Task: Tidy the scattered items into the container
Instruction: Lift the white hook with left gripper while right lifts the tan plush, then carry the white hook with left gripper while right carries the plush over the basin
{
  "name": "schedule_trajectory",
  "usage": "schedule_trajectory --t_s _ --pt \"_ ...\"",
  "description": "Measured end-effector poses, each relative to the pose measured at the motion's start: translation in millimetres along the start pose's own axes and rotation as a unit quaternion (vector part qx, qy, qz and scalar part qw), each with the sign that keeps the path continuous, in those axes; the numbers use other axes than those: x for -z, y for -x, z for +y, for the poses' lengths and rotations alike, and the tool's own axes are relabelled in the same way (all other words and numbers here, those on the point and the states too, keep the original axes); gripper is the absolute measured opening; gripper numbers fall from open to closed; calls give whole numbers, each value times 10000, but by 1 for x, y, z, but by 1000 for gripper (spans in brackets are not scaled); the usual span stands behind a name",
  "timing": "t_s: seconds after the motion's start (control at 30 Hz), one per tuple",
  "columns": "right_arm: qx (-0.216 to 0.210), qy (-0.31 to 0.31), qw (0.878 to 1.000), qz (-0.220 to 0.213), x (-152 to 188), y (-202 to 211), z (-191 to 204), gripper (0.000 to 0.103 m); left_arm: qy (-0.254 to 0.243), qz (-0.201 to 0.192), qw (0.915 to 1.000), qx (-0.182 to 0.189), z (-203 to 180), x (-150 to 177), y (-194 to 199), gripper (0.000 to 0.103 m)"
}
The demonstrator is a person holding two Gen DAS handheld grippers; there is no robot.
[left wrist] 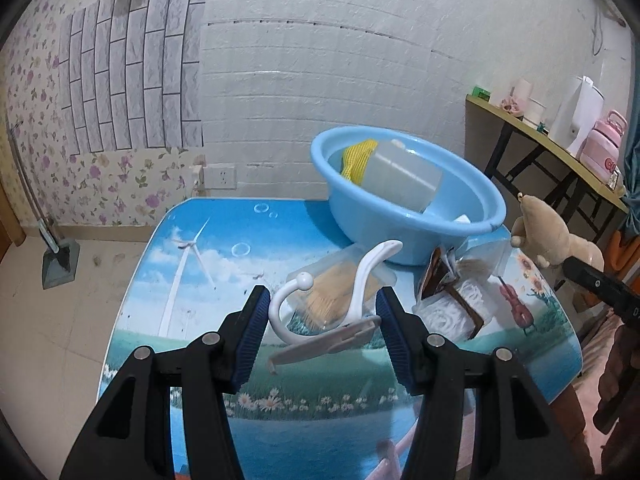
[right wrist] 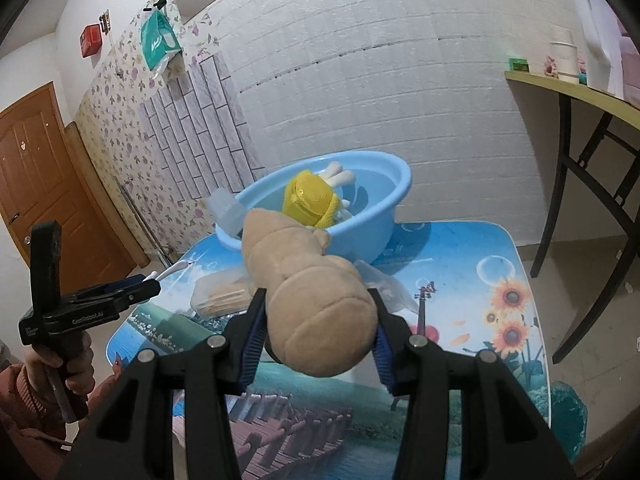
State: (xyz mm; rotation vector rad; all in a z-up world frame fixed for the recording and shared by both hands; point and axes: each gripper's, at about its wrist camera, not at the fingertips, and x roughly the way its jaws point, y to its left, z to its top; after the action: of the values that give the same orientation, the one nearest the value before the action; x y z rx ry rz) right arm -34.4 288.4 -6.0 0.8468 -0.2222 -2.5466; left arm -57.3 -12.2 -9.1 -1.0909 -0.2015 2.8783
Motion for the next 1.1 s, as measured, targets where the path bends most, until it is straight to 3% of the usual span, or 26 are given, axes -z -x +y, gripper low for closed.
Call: schedule_trajectory --t_s 0.37,0.77,1.1 --pt "-86 70 9999 -29 -10 -12 -1 46 -109 -262 9996 94 -13 -36 -8 55" --pt "-226 320 9992 -27 -30 -35 0 46 -363 -204 9989 192 -33 -67 -43 55" --pt "-94 300 9995 -51 -46 -57 -13 46 -492 -101 9980 386 -56 -87 -81 55"
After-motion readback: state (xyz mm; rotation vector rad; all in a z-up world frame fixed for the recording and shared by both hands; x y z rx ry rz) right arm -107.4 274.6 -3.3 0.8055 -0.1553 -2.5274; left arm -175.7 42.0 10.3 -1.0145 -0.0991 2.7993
